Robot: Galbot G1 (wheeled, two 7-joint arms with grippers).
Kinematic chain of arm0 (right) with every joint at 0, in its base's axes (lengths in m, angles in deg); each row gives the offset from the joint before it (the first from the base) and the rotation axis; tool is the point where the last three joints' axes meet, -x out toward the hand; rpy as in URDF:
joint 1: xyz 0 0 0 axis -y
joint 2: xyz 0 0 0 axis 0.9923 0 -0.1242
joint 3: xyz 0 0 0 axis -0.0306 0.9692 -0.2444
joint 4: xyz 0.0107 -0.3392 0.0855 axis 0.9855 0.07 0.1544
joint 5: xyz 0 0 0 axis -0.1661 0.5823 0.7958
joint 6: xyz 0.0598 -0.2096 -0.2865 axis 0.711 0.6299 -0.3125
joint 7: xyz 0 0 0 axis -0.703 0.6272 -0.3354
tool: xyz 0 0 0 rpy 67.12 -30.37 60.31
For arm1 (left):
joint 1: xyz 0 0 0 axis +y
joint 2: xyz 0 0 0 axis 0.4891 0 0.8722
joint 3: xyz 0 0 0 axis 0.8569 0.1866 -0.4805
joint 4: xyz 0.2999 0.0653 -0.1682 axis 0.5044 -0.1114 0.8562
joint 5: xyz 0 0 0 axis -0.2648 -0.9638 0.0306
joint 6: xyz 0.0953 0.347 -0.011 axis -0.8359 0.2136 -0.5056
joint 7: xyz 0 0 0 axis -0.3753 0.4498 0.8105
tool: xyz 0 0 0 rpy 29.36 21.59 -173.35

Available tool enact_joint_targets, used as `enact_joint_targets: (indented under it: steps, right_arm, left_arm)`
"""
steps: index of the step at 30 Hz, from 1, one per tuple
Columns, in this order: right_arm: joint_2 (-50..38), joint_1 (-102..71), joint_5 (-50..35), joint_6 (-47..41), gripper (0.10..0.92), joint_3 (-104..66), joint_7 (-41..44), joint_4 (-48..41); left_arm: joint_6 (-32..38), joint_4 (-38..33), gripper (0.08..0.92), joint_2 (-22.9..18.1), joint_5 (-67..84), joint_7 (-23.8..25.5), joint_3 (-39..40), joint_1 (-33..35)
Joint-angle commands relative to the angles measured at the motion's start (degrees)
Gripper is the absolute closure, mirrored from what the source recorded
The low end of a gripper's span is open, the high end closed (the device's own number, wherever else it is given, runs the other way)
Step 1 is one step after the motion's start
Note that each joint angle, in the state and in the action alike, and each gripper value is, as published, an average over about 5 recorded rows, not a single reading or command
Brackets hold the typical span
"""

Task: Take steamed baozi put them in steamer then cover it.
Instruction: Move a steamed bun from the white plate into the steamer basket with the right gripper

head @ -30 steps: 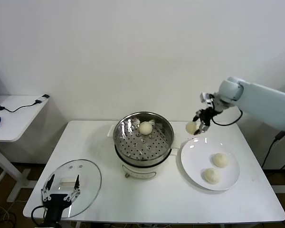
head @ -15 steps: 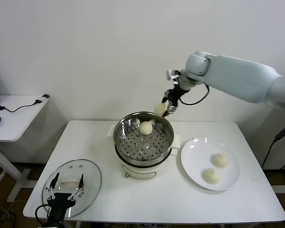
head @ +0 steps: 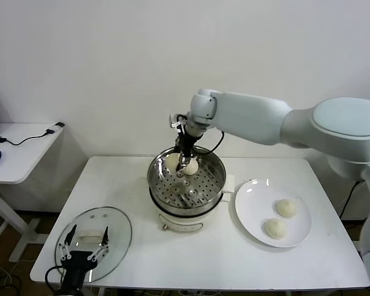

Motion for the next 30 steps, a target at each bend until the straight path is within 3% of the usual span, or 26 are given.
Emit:
enact_joint_targets:
  steps: [1, 13, 20, 30]
  right_arm:
    - [3.6, -4.1, 0.3, -0.3, 0.347, 0.2, -0.9, -1.0]
    - [3.5, -6.3, 2.0, -0.3, 0.332, -0.3, -1.3, -2.2]
    - [2.3, -5.2, 1.3, -0.4, 0.22, -1.2, 0.5, -2.2]
    - [-10.4, 5.2, 0.0, 0.9, 0.203, -0.9, 3.2, 8.9]
  left_arm:
    - [0.1, 0.2, 0.177, 0.1, 0.1, 0.0, 0.0, 0.1]
    - [0.1, 0.9, 0.177, 0.2, 0.2, 0.0, -0.1, -0.3]
    - [0.1, 1.1, 0.177, 0.1, 0.2, -0.1, -0.3, -0.3]
    - [-0.1, 0.4, 0.177, -1.0, -0.4, 0.1, 0.3, -0.1]
